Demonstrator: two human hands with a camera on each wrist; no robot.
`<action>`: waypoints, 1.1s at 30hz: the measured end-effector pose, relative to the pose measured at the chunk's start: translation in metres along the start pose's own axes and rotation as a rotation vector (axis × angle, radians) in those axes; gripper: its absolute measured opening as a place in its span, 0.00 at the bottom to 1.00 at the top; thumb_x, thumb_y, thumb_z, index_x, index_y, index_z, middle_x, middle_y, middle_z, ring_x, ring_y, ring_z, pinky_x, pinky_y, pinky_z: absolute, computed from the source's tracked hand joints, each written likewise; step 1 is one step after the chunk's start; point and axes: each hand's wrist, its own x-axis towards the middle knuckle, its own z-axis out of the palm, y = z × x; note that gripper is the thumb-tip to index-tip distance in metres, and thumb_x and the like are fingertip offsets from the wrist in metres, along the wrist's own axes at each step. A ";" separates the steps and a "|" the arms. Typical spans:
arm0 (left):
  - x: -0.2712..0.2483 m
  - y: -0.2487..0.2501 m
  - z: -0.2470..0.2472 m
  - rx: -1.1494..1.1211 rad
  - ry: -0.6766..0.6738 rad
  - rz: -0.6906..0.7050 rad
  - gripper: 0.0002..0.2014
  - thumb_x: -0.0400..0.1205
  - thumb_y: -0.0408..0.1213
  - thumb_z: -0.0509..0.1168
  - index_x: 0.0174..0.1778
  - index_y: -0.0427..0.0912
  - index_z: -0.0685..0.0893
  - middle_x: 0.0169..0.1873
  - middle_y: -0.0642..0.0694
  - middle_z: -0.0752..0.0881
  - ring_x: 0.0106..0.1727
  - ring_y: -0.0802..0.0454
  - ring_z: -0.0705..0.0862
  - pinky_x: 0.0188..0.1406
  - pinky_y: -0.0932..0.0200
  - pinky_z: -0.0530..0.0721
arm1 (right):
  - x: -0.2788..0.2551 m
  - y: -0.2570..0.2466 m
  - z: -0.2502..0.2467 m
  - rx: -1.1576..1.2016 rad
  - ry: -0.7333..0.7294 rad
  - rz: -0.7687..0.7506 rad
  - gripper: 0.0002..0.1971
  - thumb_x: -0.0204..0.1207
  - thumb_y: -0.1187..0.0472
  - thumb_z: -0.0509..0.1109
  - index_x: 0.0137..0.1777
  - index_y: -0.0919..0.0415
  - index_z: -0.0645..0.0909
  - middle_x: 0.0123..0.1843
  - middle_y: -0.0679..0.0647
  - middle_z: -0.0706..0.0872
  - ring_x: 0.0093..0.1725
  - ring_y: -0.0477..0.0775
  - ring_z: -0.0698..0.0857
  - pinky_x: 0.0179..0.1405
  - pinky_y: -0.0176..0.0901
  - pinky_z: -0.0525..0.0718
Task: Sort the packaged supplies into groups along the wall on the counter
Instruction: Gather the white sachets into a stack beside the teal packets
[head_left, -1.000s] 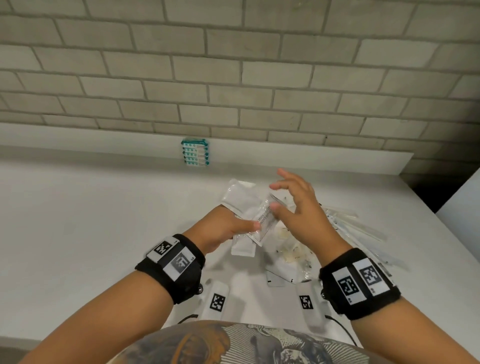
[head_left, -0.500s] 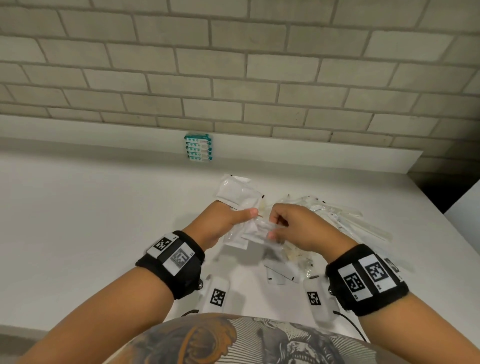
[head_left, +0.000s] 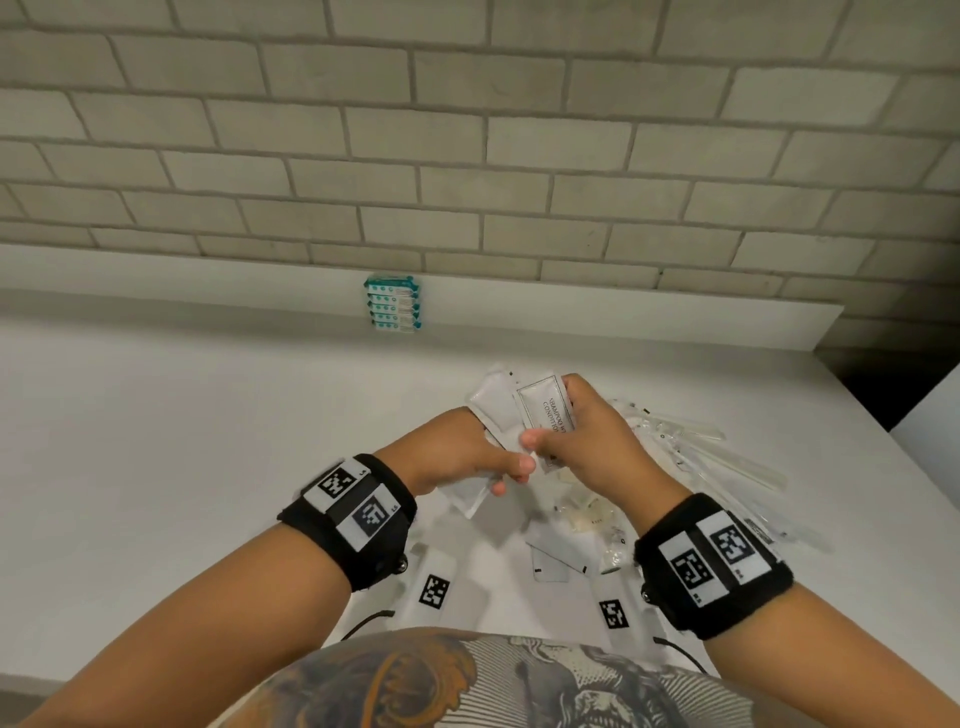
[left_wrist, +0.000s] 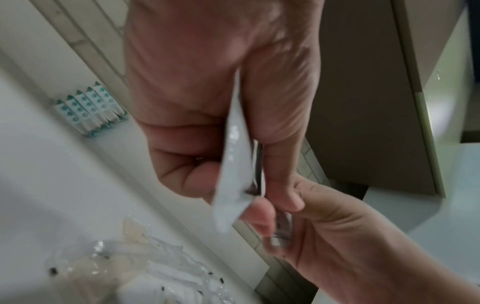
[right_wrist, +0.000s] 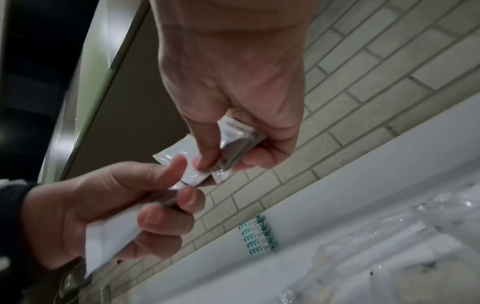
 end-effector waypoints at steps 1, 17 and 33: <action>-0.002 -0.001 -0.002 0.002 0.021 -0.016 0.10 0.77 0.35 0.73 0.53 0.38 0.87 0.40 0.41 0.90 0.36 0.48 0.85 0.44 0.56 0.85 | 0.001 0.002 -0.001 -0.011 0.034 0.006 0.17 0.70 0.63 0.78 0.54 0.58 0.76 0.45 0.58 0.87 0.39 0.54 0.86 0.37 0.50 0.87; -0.002 0.000 -0.018 -0.294 0.385 -0.046 0.11 0.76 0.28 0.73 0.54 0.39 0.87 0.50 0.46 0.91 0.51 0.49 0.89 0.50 0.62 0.86 | 0.000 0.014 -0.033 -0.362 0.199 -0.164 0.11 0.77 0.57 0.72 0.39 0.62 0.77 0.43 0.52 0.79 0.42 0.59 0.80 0.43 0.49 0.79; 0.002 0.011 -0.021 -0.885 0.509 0.126 0.13 0.82 0.30 0.67 0.62 0.34 0.83 0.55 0.36 0.89 0.53 0.42 0.90 0.48 0.50 0.89 | 0.000 -0.013 0.004 -0.004 0.061 0.006 0.12 0.84 0.48 0.61 0.63 0.51 0.74 0.56 0.52 0.86 0.53 0.53 0.87 0.51 0.56 0.88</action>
